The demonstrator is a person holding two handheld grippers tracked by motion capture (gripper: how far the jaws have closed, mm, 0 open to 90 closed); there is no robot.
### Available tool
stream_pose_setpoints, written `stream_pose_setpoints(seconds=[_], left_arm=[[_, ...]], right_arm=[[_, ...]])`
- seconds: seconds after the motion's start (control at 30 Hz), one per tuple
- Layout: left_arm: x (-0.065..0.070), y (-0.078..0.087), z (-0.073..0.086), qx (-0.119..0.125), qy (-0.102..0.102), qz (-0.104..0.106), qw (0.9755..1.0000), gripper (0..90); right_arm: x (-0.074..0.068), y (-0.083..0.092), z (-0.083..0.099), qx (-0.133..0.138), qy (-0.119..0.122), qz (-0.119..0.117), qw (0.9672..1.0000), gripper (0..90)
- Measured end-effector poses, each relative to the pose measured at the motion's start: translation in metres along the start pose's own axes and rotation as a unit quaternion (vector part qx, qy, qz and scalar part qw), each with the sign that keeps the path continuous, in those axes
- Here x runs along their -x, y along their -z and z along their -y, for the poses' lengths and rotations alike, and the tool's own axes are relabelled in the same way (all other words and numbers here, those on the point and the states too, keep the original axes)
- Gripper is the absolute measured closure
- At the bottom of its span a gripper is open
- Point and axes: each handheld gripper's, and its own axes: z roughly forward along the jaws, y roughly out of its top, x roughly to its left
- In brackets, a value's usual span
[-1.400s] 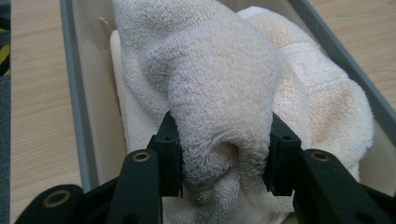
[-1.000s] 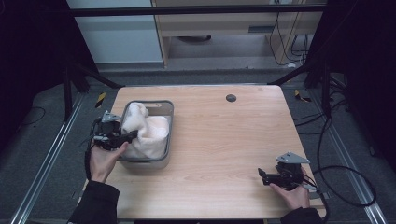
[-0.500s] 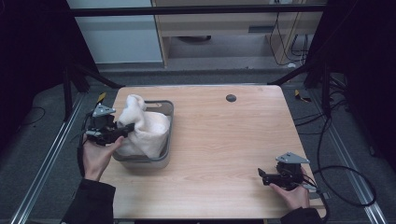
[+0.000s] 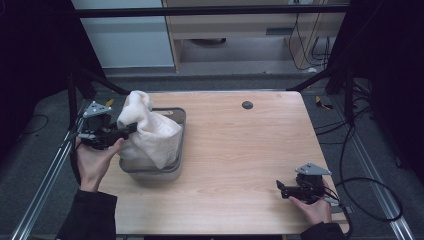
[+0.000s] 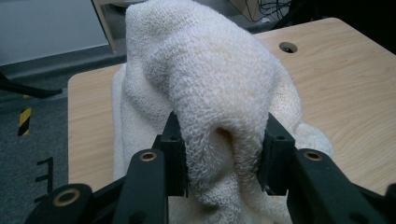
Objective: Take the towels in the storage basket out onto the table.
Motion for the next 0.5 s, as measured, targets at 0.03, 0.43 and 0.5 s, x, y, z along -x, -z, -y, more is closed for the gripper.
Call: stream_pose_setpoints(seconds=[0.03, 0.43, 0.5], left_arm=[[0.0, 0.0, 0.0, 0.0, 0.0, 0.0, 1.0, 60.8], [0.0, 0.016, -0.018, 0.016, 0.0, 0.002, 0.9999, 60.8], [0.0, 0.017, -0.019, 0.018, 0.0, 0.003, 0.9998, 60.8]], right_arm=[[0.0, 0.0, 0.0, 0.0, 0.0, 0.0, 1.0, 5.4], [0.0, 0.0, 0.0, -0.001, -0.001, 0.0, 1.0, 5.4], [0.0, 0.0, 0.0, 0.0, -0.001, 0.0, 1.0, 5.4]])
